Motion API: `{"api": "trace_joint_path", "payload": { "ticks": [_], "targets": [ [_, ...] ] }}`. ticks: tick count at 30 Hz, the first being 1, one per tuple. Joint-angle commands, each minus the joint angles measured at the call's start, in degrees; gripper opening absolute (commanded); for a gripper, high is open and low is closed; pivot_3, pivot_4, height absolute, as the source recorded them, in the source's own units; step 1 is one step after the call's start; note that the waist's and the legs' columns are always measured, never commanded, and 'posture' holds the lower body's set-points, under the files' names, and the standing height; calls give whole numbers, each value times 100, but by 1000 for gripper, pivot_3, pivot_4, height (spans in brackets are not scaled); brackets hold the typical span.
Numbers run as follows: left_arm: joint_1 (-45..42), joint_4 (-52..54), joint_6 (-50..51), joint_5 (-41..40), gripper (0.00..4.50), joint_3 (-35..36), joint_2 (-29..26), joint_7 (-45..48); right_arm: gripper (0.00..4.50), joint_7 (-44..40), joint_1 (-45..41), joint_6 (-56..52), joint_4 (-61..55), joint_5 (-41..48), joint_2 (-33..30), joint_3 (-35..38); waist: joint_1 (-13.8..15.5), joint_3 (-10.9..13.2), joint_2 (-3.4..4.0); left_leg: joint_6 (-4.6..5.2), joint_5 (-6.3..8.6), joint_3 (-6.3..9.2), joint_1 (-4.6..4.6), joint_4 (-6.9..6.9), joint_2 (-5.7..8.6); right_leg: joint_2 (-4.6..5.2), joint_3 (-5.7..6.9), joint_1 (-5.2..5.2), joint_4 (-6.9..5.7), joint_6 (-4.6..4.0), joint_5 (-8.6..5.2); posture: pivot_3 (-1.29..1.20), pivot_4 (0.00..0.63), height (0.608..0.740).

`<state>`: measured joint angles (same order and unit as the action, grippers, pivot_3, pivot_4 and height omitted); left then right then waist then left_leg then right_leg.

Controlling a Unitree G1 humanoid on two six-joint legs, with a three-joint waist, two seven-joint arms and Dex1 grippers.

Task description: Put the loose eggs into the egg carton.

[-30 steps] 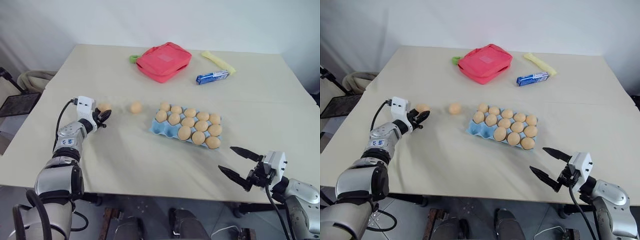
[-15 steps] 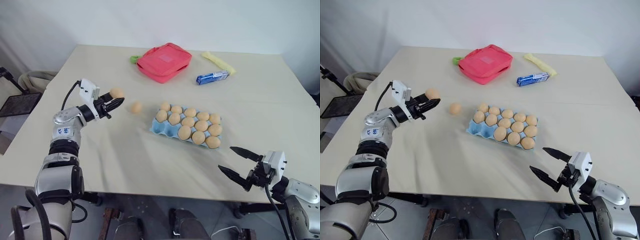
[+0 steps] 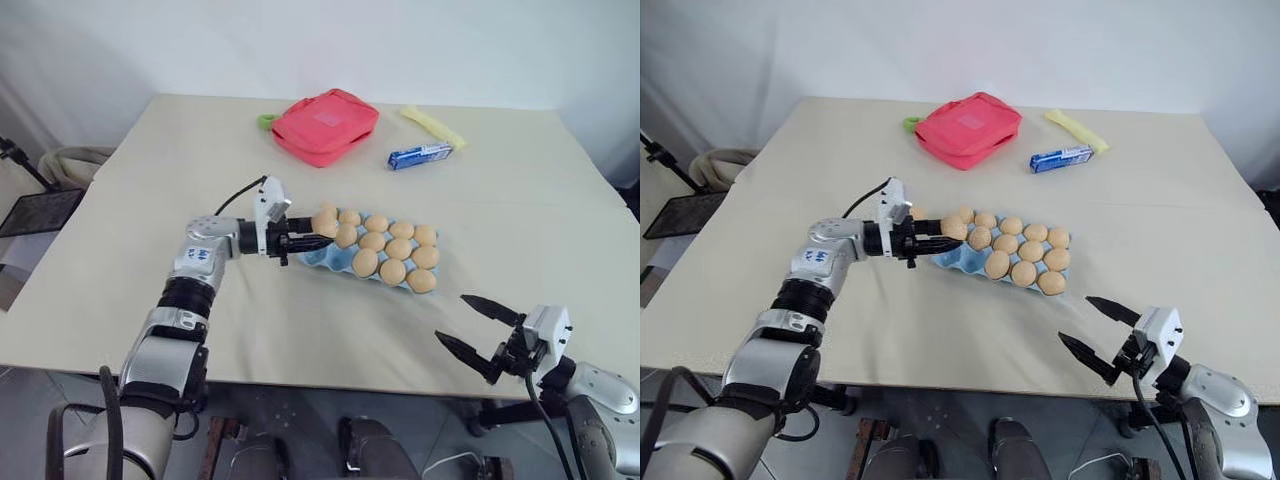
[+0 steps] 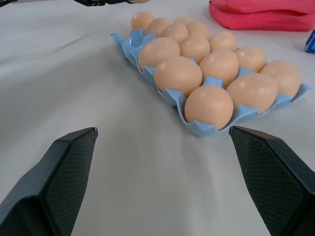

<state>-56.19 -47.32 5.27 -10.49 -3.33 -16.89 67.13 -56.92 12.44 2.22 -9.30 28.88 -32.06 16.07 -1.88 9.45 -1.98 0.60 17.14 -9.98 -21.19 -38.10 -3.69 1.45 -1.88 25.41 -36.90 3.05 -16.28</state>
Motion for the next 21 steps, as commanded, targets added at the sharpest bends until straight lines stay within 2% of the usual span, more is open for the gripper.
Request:
{"api": "trace_joint_path", "payload": {
  "ticks": [1, 4, 13, 21],
  "targets": [
    [-243, -232, -214, 95, 1666, -19, 52, 18, 4500, 134, 216, 122, -339, 64, 46, 200, -2, 0, 0, 0, 0, 0, -1, 0, 0, 0, 0, 0, 0, 0, 0, 0, 150, 740],
    [-301, -411, -285, 206, 1666, -98, 105, 91, 4500, 181, 421, 179, -432, 78, 82, 243, 8, 0, 0, 1, 1, 4, -2, 1, 0, 0, 2, 0, 1, 0, 0, 0, 150, 740],
    [-289, -538, -406, 336, 4392, -172, 216, 163, 4500, 237, 643, 361, -446, 82, 116, 254, 12, 1, -1, 9, 5, 5, -4, 1, 2, 3, 3, 0, 3, 0, 0, 0, 150, 740],
    [-108, 77, -414, 103, 4472, 163, 45, 8, 4500, 196, 575, 358, -409, 104, 40, 228, 6, 1, -1, 9, 5, 5, -4, 2, 1, 2, 3, 0, 3, 0, 0, 0, 150, 740]
  ]
}}
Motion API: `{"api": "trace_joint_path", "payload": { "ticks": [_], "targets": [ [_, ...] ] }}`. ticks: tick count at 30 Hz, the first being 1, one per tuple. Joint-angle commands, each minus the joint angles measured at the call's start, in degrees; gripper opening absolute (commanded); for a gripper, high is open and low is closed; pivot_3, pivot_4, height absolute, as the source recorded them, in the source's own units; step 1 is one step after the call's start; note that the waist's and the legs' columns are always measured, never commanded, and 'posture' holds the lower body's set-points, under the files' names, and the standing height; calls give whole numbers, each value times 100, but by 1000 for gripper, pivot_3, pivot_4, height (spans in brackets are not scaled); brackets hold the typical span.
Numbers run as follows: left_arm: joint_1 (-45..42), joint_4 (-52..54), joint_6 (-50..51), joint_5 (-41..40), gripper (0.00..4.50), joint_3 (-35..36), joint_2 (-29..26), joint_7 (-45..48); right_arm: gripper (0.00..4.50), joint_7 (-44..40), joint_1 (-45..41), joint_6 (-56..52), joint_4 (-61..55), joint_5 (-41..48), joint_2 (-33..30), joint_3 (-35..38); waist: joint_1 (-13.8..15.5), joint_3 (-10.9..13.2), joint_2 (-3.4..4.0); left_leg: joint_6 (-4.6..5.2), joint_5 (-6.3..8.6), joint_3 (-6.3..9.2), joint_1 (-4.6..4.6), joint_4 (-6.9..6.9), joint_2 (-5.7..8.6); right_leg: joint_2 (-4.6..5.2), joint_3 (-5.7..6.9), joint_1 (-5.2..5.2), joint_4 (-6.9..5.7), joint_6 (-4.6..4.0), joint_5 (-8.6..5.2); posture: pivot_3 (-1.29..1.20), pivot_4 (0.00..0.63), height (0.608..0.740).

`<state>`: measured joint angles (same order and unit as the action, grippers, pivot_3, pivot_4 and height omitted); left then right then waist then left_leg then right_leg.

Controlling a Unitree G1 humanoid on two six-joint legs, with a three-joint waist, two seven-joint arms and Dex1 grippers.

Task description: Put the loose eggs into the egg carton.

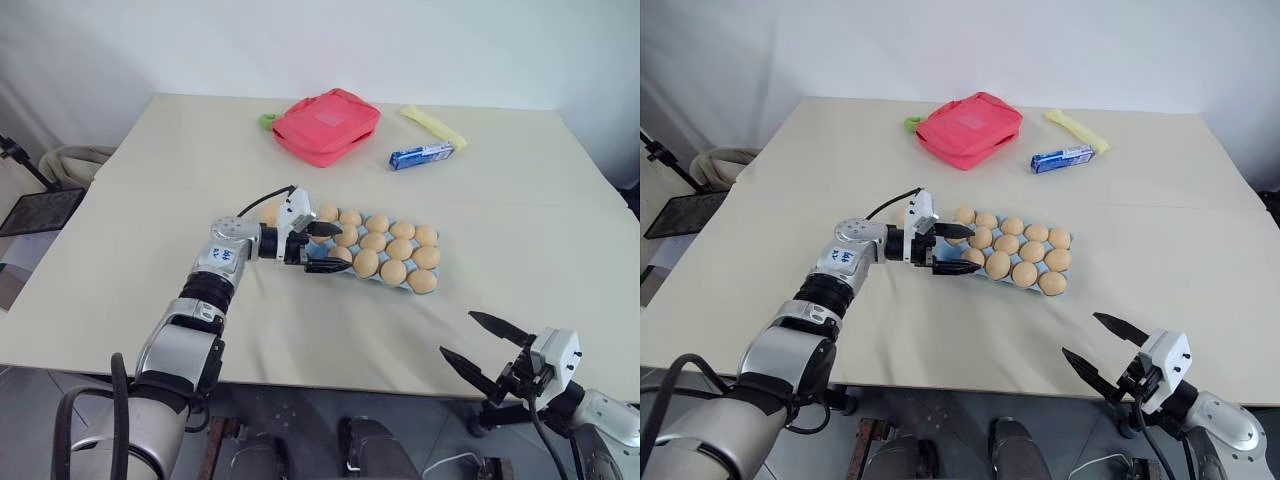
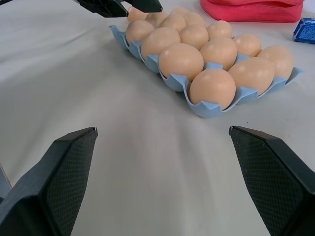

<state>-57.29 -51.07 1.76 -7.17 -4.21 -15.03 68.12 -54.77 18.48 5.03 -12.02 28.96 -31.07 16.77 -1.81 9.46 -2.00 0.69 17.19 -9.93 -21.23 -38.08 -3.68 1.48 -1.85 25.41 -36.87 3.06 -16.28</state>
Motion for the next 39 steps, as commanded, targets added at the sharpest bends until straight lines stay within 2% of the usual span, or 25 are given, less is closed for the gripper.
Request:
{"api": "trace_joint_path", "payload": {
  "ticks": [1, 7, 9, 15, 20, 29, 36, 39],
  "targets": [
    [18, 580, 30, -304, 4472, 395, -219, -234, 4500, -24, -62, 54, -135, 108, -74, 155, 1, 0, 0, 0, 0, 0, 0, 1, -1, 0, 0, 0, 0, 0, 0, 0, 150, 740],
    [602, 1605, 303, -544, 4472, 963, -737, -964, 4500, -157, -252, -58, -72, 232, -153, 143, -15, 0, 2, -2, 0, -1, 6, 5, -4, 1, -1, 0, -7, 0, 0, 0, 150, 740],
    [995, 2171, 442, -671, 4472, 1300, -842, -1485, 4500, -227, -323, -65, 6, 261, -203, 165, 0, 0, 3, -3, -1, 0, 6, 4, -3, 2, 2, 0, -9, -1, 0, 0, 150, 740],
    [2473, 4031, 916, -968, 4472, 2165, -810, -3023, 4500, -449, -706, -15, 425, 351, -390, 344, 23, 0, 2, 0, -2, -2, 4, 3, -2, 12, 1, -1, -10, 1, 1, 0, 150, 740],
    [3564, 5037, 1189, -1153, 4472, 2544, -717, -3729, 4500, -675, -974, 16, 756, 415, -512, 472, 22, 0, 2, -3, -4, -2, 10, 4, -2, 11, 1, -4, -10, 0, 1, 0, 150, 740],
    [4683, 5719, 1328, -1482, 4472, 2728, -490, -4218, 4500, -810, -1512, -76, 1008, 425, -633, 492, 18, 0, 1, -4, -7, -2, 19, 4, -2, 14, 3, -17, 2, -8, 6, 0, 150, 740],
    [4846, 5801, 1504, -1659, 4472, 2665, -438, -4413, 4500, -596, -1651, -346, 687, 340, -613, 363, 17, 0, 2, -5, -6, -1, 16, 8, -2, 14, 4, -17, 12, -10, 7, 0, 150, 740],
    [4539, 5553, 1477, -1617, 4472, 2532, -473, -4410, 4500, -489, -1685, -468, 522, 334, -606, 334, 19, 0, 2, -5, -6, -1, 13, 13, -3, 14, 4, -16, 23, -10, 8, 0, 150, 740]
  ]
}}
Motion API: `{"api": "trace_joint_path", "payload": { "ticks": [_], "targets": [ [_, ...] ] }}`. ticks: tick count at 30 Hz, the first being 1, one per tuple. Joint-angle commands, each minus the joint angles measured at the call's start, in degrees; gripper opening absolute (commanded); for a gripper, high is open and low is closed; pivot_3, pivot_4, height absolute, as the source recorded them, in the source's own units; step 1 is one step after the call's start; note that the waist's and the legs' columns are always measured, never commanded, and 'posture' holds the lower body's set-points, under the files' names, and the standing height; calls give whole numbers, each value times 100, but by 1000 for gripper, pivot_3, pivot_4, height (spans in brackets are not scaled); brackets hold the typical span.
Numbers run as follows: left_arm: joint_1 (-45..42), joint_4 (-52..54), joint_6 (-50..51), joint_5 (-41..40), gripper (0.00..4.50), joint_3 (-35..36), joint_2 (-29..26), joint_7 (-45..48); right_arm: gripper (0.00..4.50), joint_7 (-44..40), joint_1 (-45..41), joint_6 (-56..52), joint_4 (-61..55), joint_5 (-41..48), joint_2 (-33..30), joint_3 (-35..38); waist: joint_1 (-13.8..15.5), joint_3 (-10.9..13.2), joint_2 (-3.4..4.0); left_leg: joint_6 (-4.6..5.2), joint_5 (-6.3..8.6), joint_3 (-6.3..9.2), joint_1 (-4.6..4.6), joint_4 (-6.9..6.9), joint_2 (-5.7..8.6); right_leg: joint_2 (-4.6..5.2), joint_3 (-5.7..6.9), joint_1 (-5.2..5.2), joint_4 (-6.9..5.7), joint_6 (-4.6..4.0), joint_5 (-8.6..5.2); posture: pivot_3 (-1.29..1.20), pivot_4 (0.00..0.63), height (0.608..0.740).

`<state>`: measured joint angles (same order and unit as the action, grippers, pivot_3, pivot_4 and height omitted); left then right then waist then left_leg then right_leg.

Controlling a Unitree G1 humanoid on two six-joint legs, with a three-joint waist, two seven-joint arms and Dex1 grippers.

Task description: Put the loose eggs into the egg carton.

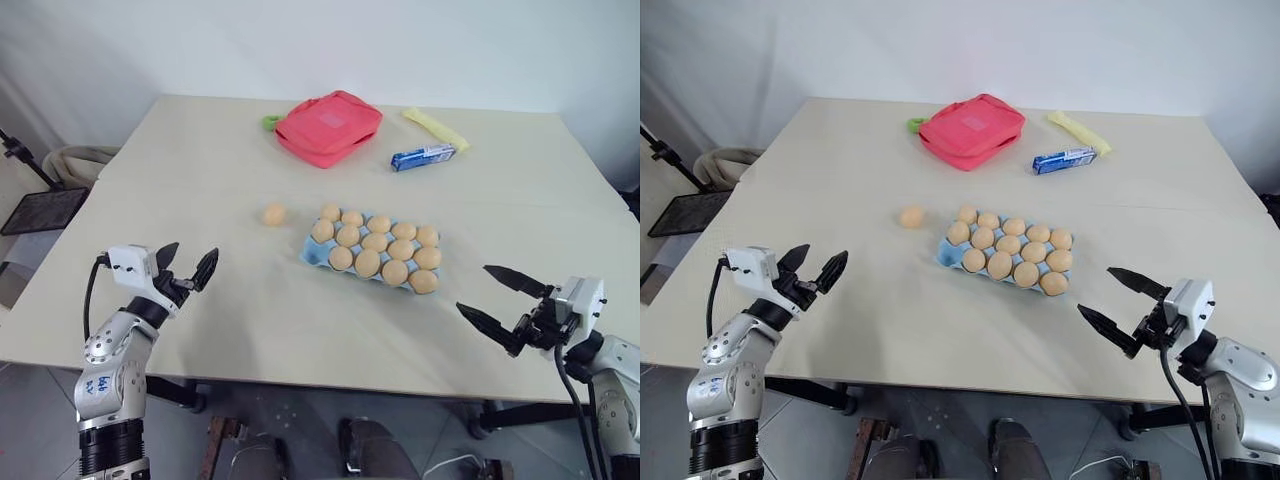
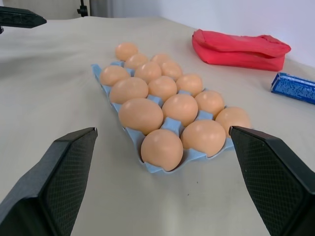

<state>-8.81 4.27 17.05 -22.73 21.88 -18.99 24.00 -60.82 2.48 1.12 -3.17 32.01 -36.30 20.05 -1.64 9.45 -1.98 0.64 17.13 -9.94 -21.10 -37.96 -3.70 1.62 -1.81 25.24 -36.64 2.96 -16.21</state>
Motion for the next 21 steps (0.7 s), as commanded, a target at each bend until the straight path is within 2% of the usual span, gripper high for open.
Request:
{"api": "trace_joint_path", "payload": {
  "ticks": [1, 4, 11, 21],
  "targets": [
    [-486, -103, -29, -44, 4472, -148, -112, 23, 4500, 155, -85, -120, -423, 29, -82, -3, 1, 0, 0, 0, 0, 0, -1, 0, 0, 0, 0, 0, 1, 1, 1, 0, 150, 740],
    [-1056, -680, -89, 104, 4472, -395, -197, 146, 4500, 271, -79, -232, -588, 19, -69, -32, 13, 0, 0, -7, 0, 4, -6, 0, 1, -2, 6, -2, 14, -3, 8, 0, 150, 740],
    [-2583, -2749, -866, 651, 4472, -1008, -275, 583, 4500, 413, 16, -340, -775, 9, -58, -31, 3, 0, 0, 7, -3, 0, -11, 2, 2, -2, 10, -11, 44, 11, 18, 0, 150, 740],
    [-4316, -5637, -2153, 1175, 4472, -1298, -123, 885, 4500, 309, 293, -77, -594, -5, -34, 99, 7, 0, -1, -4, -3, -11, -15, 54, 2, -10, 9, 3, 80, 17, 19, 0, 150, 740]
  ]
}}
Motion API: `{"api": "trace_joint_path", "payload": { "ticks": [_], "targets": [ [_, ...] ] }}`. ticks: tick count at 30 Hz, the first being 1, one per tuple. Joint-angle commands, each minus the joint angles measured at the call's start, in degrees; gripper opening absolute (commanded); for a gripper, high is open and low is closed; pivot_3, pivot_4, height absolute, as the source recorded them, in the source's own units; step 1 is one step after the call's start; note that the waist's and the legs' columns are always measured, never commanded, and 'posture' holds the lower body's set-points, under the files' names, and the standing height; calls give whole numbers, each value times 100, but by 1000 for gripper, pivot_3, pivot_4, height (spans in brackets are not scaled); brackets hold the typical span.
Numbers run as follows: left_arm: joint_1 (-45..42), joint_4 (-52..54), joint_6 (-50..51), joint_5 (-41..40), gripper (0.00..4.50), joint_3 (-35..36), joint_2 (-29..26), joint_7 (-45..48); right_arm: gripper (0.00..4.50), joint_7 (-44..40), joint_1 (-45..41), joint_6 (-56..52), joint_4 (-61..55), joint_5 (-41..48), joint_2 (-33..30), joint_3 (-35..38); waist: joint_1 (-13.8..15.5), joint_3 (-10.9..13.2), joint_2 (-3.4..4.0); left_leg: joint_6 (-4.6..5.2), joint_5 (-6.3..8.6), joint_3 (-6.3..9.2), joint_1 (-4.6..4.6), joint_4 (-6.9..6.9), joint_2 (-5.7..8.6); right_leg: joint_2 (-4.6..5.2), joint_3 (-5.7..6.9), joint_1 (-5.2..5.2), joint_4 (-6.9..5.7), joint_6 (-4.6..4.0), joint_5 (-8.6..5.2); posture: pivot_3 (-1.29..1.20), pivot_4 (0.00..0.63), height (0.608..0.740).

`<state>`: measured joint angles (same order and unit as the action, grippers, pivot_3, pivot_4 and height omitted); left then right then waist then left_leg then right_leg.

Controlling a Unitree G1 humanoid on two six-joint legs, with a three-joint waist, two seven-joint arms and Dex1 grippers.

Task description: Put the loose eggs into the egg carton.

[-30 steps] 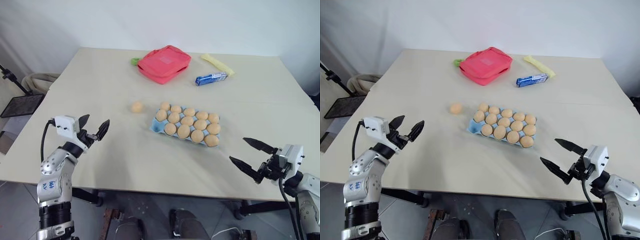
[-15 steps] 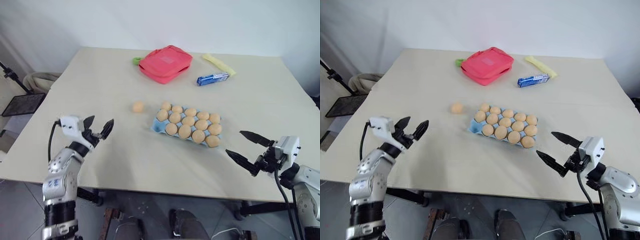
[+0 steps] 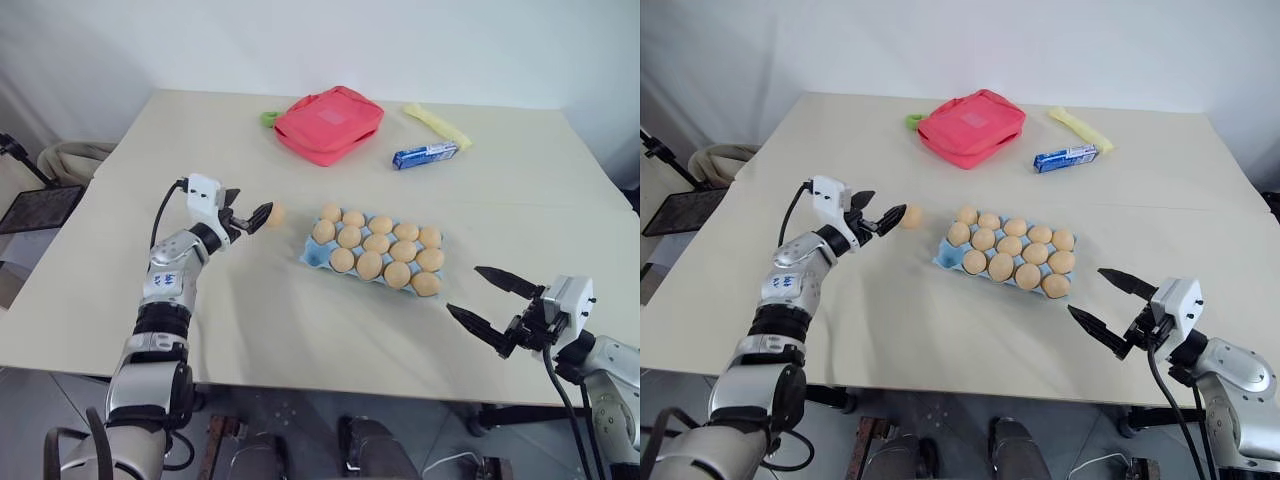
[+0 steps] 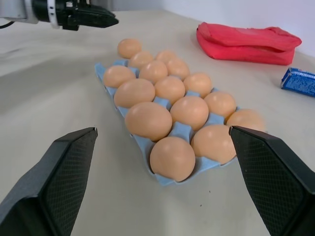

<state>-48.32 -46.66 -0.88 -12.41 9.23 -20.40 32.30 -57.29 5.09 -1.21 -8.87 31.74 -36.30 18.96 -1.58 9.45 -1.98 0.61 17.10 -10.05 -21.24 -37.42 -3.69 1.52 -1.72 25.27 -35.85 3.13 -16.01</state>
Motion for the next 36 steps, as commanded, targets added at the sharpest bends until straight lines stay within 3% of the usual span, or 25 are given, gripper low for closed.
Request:
{"api": "trace_joint_path", "payload": {
  "ticks": [1, 11, 31, 36],
  "targets": [
    [-503, -797, -458, 192, 4472, -57, 32, 74, 4500, -53, 49, 181, -8, 23, -30, 209, -1, 0, -1, -2, 0, -1, -1, 1, 0, -2, 1, 2, 1, 0, 0, 0, 150, 740],
    [-1298, -2268, -735, 647, 4472, -180, 174, -54, 4500, -49, 177, 352, 31, 1, 34, 202, -7, 2, -3, 2, 2, -6, -2, 1, 1, -5, -3, 7, -2, 1, -1, 0, 150, 740],
    [-1670, -2786, -117, 1188, 4472, -306, 378, -552, 4500, 123, 311, 324, -131, -14, 29, 180, -1, 3, -5, 1, 0, -6, -2, -1, 2, -6, 0, 10, -8, 1, -1, 0, 150, 740],
    [-1674, -2803, -122, 1184, 2877, -268, 405, -593, 4500, 137, 314, 337, -109, -27, 23, 192, 2, 3, -5, 1, 0, -6, -2, -2, 2, -5, 2, 10, -10, 1, -1, 0, 150, 740]
  ]
}}
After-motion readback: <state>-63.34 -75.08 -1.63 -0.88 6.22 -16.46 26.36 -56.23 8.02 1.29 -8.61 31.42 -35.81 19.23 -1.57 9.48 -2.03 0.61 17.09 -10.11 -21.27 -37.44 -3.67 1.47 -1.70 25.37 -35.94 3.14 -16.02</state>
